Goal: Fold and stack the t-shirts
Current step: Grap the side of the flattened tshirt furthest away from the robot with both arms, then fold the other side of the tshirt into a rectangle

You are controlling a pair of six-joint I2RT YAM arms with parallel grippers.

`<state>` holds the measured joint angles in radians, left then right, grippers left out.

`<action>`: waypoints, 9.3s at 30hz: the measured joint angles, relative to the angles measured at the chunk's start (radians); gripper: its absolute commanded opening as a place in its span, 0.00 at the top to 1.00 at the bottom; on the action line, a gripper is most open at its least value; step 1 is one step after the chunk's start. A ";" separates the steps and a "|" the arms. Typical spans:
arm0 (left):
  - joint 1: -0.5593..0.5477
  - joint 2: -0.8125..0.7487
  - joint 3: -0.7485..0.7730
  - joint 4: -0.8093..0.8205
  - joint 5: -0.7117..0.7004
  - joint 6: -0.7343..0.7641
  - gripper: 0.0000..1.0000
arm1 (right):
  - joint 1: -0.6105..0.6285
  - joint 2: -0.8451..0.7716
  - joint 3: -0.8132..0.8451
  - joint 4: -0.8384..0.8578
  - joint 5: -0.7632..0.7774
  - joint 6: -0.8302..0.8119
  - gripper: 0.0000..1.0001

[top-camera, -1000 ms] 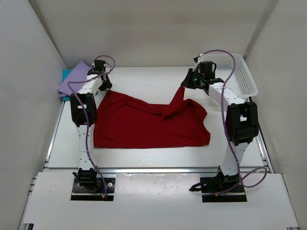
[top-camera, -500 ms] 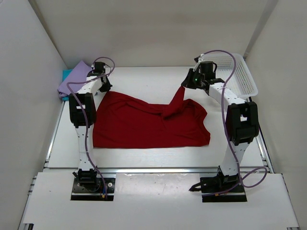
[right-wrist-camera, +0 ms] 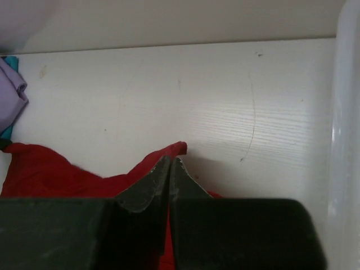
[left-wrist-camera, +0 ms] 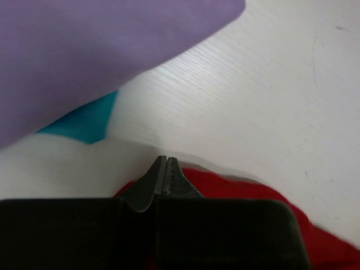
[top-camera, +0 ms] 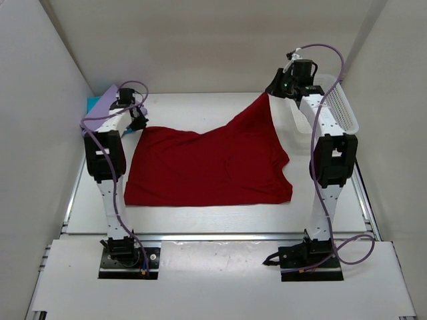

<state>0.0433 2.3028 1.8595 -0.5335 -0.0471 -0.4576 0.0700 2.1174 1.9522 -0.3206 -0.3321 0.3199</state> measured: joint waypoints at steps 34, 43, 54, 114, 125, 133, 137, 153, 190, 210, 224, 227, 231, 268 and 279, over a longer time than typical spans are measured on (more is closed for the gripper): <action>0.229 -0.714 -0.872 0.332 0.259 -0.150 1.00 | 0.013 -0.839 -1.106 0.157 0.156 0.133 1.00; 0.259 -0.843 -1.006 0.377 0.315 -0.190 1.00 | -0.016 -1.107 -1.352 0.172 0.177 0.155 1.00; 0.284 -0.862 -1.112 0.424 0.340 -0.223 1.00 | -0.080 -1.194 -1.542 0.198 0.151 0.193 1.00; -0.591 -0.916 -1.413 0.882 0.200 -0.364 0.58 | 0.185 -0.543 -1.165 0.478 -0.029 0.132 1.00; -0.641 -0.852 -1.424 0.908 0.199 -0.378 0.58 | 0.277 -0.733 -1.164 0.381 0.053 0.124 1.00; -0.632 -0.847 -1.424 0.896 0.185 -0.378 0.59 | 0.390 -0.772 -1.192 0.295 0.157 0.093 1.00; -0.606 -0.887 -1.447 0.884 0.171 -0.379 0.58 | 0.485 -0.811 -1.264 0.276 0.212 0.103 0.86; -0.601 -0.806 -1.209 0.824 0.152 -0.359 0.56 | 0.228 -0.830 -1.277 0.249 0.201 0.111 1.00; -0.460 -0.511 -1.078 0.909 0.326 -0.404 0.58 | 0.134 -0.873 -1.397 0.150 0.193 0.128 1.00; -0.447 -0.518 -1.166 0.975 0.343 -0.446 0.58 | 0.172 -0.897 -1.332 0.184 0.222 0.160 1.00; -0.340 -0.602 -1.324 1.077 0.389 -0.520 0.59 | 0.160 -1.131 -1.599 0.191 0.212 0.242 0.99; -0.389 -0.657 -1.305 1.034 0.355 -0.507 0.58 | 0.224 -1.116 -1.505 0.196 0.224 0.241 1.00; -0.507 -0.677 -1.217 1.004 0.327 -0.481 0.58 | 0.290 -0.990 -1.376 0.274 0.193 0.235 1.00; -0.657 -0.550 -1.209 1.056 0.294 -0.454 0.59 | 0.505 -0.357 -0.908 0.240 0.261 -0.032 1.00; -0.681 -0.488 -1.089 0.994 0.269 -0.396 0.56 | 0.484 -0.405 -0.908 0.235 0.221 -0.032 1.00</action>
<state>-0.6376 1.8145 0.7700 0.4603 0.2214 -0.8532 0.5541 1.7126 1.0443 -0.0853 -0.1112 0.2878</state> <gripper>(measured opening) 0.435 0.008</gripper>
